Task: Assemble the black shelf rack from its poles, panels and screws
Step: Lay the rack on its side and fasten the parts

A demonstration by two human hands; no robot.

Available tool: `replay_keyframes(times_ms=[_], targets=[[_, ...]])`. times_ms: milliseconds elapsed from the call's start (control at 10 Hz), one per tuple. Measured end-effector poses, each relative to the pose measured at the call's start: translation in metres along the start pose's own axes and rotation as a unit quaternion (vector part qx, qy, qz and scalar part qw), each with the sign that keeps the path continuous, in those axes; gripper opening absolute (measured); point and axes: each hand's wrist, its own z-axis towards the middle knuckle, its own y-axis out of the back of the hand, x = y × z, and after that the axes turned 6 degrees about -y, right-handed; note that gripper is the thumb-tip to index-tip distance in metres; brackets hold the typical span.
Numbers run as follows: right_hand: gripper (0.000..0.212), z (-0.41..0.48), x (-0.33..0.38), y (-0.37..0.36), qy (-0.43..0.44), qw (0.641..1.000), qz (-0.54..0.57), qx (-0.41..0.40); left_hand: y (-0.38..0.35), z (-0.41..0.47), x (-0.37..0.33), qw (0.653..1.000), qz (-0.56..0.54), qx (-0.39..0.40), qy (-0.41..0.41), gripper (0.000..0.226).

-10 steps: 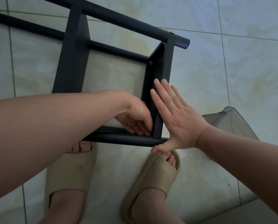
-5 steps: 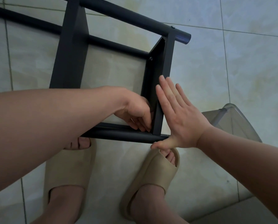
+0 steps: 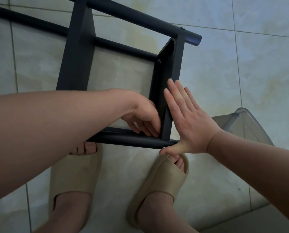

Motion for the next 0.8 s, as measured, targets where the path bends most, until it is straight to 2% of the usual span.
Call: replay_keyframes(times_ms=[300,800], targets=[[0.140,0.0003,-0.0012,-0.0007,0.002,1.000,0.006,-0.004,0.0048,-0.0035,-0.0037,0.999,0.016,0.035,0.020,0.017],[0.139,-0.0002,-0.0012,-0.0008,0.002,1.000,0.014,-0.002,-0.0035,-0.0002,0.0021,0.999,-0.039,0.015,-0.029,0.022]])
